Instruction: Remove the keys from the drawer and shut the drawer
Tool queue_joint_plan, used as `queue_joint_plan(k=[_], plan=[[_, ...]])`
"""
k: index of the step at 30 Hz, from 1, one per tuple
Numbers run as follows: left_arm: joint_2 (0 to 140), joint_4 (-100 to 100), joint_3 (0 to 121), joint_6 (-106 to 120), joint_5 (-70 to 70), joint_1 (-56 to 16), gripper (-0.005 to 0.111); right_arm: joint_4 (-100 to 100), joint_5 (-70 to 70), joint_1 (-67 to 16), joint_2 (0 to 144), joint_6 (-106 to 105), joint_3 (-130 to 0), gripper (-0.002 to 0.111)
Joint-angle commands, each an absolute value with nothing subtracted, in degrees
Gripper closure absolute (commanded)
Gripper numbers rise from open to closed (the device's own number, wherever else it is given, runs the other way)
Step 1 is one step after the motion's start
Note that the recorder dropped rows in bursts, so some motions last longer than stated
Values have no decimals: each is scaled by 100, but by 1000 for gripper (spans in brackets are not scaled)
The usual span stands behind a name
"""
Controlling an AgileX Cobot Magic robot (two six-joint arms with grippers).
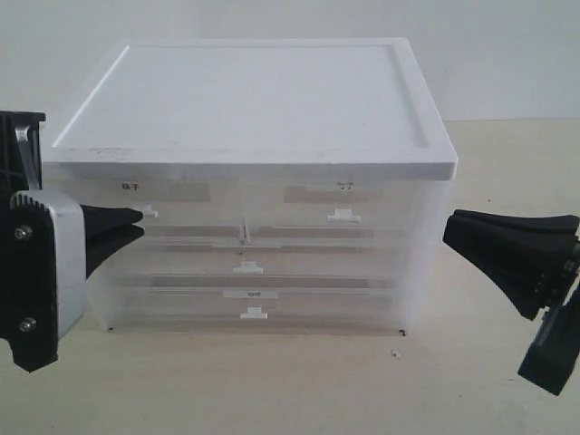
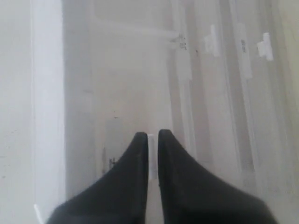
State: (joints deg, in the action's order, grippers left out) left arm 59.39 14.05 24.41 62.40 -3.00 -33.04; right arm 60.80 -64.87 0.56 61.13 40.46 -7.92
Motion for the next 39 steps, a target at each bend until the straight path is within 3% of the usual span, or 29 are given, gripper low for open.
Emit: queue_joint_plan(k=[1,3,8,10,26,28,32,39], plan=[[6296,1304,2510,6235,-502,-3336,102,6106,-6496,35,6119,4010,-815,108],[6451,1304,2510,6487,-499,-3336,100,6106,-6486,35,6119,4010,-815,108],[6454,1304,2510,6626,-685,-3324,76,6106,-6486,35,6119,4010,-815,108],[6394,1143,2510,6639,-882,-3324,72,6106,-6486,35,6119,4010,-815,108],[6940,444,2475,8052,-1589,-2773,74,6120,-6487,35,6119,4010,-815,108],[7055,444,2475,8406,-1671,-2773,78,6120,-6487,35,6119,4010,-815,108],[7252,431,2475,8989,-1811,-2773,101,6120,-6487,35,6119,4010,-815,108],[7298,-381,2475,9465,-1989,-2798,102,6120,-6487,35,6119,4010,-815,108]])
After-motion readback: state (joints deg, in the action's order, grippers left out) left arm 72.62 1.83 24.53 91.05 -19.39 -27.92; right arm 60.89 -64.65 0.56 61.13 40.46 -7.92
